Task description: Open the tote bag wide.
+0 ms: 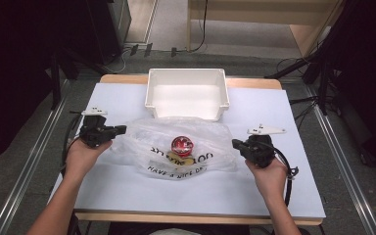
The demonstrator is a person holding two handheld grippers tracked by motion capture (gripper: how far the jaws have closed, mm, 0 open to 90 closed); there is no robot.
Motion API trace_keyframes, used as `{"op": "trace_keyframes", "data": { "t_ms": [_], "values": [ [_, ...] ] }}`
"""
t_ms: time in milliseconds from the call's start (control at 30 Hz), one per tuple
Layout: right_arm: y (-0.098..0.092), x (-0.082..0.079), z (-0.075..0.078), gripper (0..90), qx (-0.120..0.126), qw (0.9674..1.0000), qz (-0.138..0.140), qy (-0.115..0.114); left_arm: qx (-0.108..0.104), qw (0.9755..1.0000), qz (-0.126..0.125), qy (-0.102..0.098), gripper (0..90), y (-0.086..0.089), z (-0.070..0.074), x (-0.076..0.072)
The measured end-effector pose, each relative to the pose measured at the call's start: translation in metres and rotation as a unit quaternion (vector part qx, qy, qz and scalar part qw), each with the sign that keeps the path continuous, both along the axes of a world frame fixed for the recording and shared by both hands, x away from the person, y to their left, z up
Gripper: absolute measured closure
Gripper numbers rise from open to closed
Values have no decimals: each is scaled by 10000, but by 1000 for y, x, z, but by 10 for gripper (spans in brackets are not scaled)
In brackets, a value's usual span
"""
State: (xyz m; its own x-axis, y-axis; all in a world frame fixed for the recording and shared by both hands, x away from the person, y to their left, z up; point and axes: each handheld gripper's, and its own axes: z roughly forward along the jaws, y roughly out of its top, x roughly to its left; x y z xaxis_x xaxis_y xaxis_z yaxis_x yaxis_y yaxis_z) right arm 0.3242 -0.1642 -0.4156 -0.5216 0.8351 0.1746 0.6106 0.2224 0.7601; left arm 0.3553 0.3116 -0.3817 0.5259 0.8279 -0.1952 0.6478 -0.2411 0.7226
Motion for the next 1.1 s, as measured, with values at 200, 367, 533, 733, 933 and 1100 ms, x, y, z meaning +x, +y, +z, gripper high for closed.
{"op": "trace_keyframes", "data": {
  "t_ms": [200, 367, 533, 733, 933, 1100],
  "values": [
    [29, 9, 8, 900, -26, 9983, 574, -42, -179, 9987, -457, 135, 900, -29, -2, 3],
    [53, 19, 9, 900, -95, 9954, 948, -69, -33, 9970, -740, 229, 900, -55, -8, 5],
    [78, 39, 5, 900, -109, 9921, 1246, -37, -106, 9949, -972, 236, 900, -82, -17, 6],
    [89, 57, -12, 900, -23, 9896, 1404, 297, 40, 9938, -1054, 342, 900, -99, -38, 8],
    [97, 62, -28, 900, -329, 9870, 1515, 419, 126, 9927, -1018, 640, 900, -98, -62, 2],
    [94, 73, -39, 900, -351, 9887, 1373, 496, 230, 9906, -1104, 779, 900, -97, -75, -14]
  ]
}}
